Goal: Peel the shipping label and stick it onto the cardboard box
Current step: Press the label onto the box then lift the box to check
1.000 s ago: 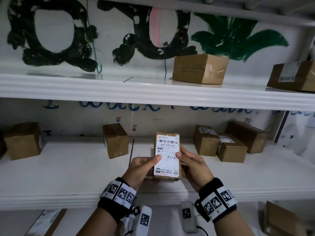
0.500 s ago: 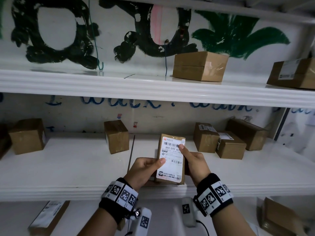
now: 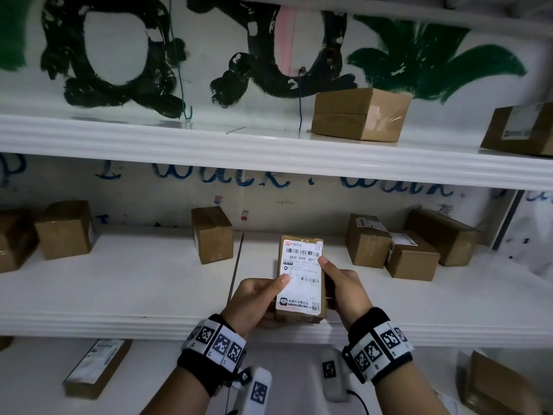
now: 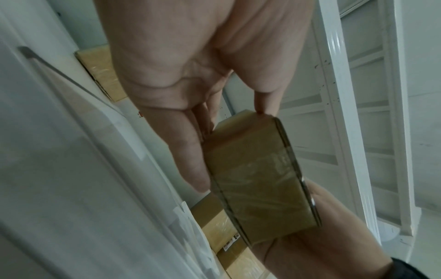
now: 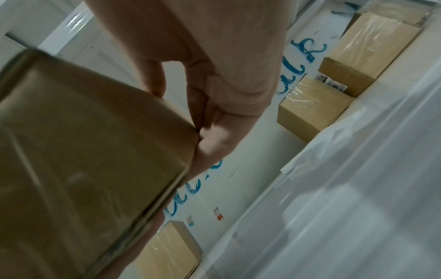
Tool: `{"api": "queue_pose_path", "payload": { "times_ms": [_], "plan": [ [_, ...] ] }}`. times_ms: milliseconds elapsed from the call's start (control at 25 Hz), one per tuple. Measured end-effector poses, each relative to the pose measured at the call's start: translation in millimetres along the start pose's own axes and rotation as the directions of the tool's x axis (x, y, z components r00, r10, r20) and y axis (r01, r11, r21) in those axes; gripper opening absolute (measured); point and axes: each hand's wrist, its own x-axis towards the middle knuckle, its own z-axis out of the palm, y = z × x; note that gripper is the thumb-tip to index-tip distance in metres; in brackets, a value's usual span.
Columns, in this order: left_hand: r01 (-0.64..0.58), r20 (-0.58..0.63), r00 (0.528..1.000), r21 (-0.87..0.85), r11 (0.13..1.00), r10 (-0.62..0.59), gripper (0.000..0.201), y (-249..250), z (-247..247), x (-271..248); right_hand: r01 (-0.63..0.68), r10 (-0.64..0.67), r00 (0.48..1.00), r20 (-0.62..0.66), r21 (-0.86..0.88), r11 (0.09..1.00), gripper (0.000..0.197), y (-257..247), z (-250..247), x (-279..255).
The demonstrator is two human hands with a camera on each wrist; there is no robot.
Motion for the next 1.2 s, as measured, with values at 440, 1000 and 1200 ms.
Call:
{"api": "queue_pose_path", "payload": {
  "times_ms": [440, 1000, 1200],
  "plan": [
    [-0.029, -0.070, 0.997, -0.085, 0.996, 0.023, 0.041, -8.2, 6.6, 14.8, 0.048, -0.058, 0.994, 0.089, 0.110, 0.993, 0.040, 8.5, 0.4, 5.2],
    [-0.241, -0.308, 0.917, 0.076, 0.968, 0.252, 0.042, -25.9, 20.8, 45.3, 0.051, -0.068, 0.996, 0.057, 0.260, 0.964, 0.038, 32.4, 26.7, 10.8],
    [-0.110, -0.399, 0.913, -0.038, 0.993, 0.086, 0.029, -19.2, 4.6, 81.5, -0.012, 0.009, 1.000, 0.021, 0.158, 0.987, 0.035, 20.5, 30.6, 46.4]
  ]
}}
